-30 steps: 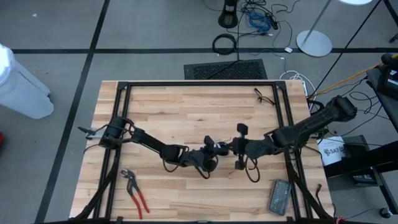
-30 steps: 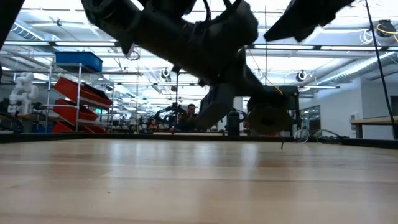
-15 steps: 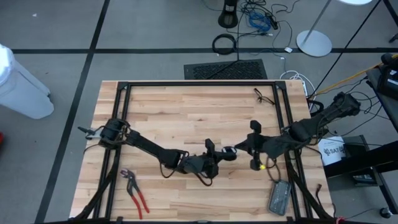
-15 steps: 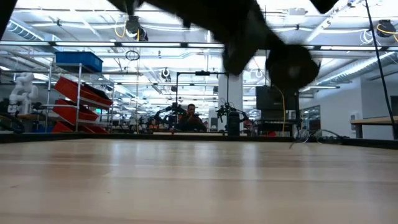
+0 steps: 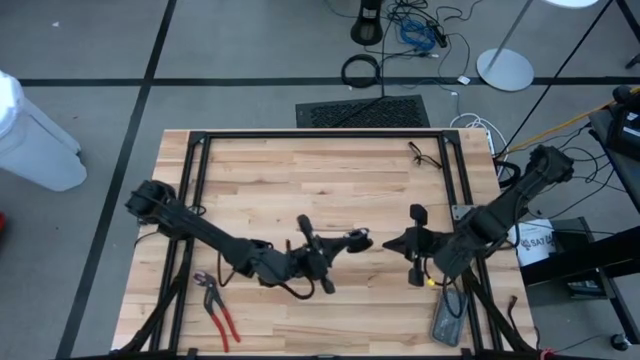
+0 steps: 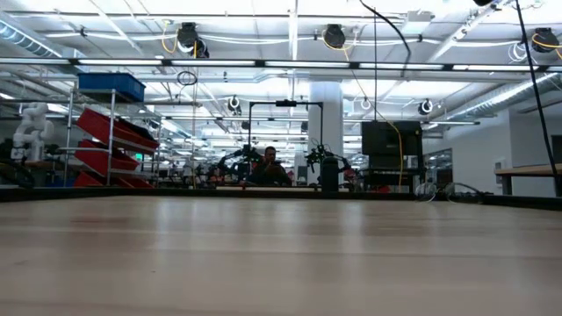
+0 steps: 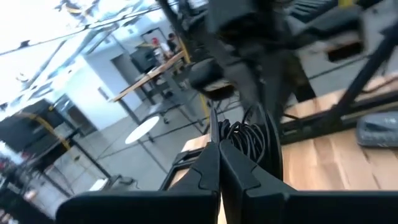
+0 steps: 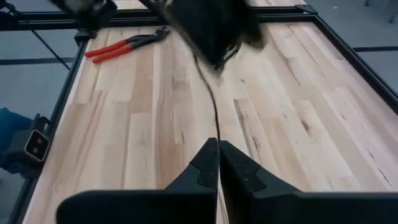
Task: Coil cords
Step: Uncoil the black wire from the black spool
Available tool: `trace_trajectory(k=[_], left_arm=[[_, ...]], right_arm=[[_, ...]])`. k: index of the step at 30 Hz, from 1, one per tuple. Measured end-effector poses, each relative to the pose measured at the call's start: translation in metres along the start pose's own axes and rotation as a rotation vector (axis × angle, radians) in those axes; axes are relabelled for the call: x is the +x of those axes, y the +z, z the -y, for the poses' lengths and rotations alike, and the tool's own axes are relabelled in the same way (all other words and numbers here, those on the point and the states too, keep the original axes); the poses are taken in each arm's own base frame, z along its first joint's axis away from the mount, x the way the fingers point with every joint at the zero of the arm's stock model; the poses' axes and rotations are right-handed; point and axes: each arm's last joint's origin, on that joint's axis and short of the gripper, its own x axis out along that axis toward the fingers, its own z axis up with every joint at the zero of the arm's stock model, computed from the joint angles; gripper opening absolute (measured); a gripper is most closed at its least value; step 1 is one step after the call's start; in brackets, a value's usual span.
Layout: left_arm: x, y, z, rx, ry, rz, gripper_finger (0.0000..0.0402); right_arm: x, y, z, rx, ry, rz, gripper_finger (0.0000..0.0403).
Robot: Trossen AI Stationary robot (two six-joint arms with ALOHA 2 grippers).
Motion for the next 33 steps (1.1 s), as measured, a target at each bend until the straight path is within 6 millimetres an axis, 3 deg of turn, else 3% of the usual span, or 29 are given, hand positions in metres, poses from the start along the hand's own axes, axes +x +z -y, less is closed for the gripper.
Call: trace_trajectory(k=[7, 15, 24, 29, 33], left_arm=[[-0.019, 0.016, 0.000, -0.113, -0.015, 0.035, 0.0000], [-0.040, 0.032, 0.000, -0.178, -0.037, 0.085, 0.0000], [-0.071, 0.056, -0.013, -0.238, -0.079, 0.146, 0.0000], [-0.075, 0.057, -0.011, -0.239, -0.102, 0.151, 0.0000], [-0.075, 0.055, -0.006, -0.260, -0.221, 0.176, 0.0000]], right_arm=[[0.011, 0.003, -0.015, -0.042, 0.011, 0.064, 0.0000], [0.001, 0.040, -0.023, -0.134, 0.061, 0.386, 0.0000], [-0.008, 0.046, -0.017, -0.174, 0.054, 0.430, 0.0000], [-0.010, 0.049, -0.018, -0.163, 0.091, 0.455, 0.0000], [-0.008, 0.047, -0.023, -0.191, 0.199, 0.442, 0.0000]])
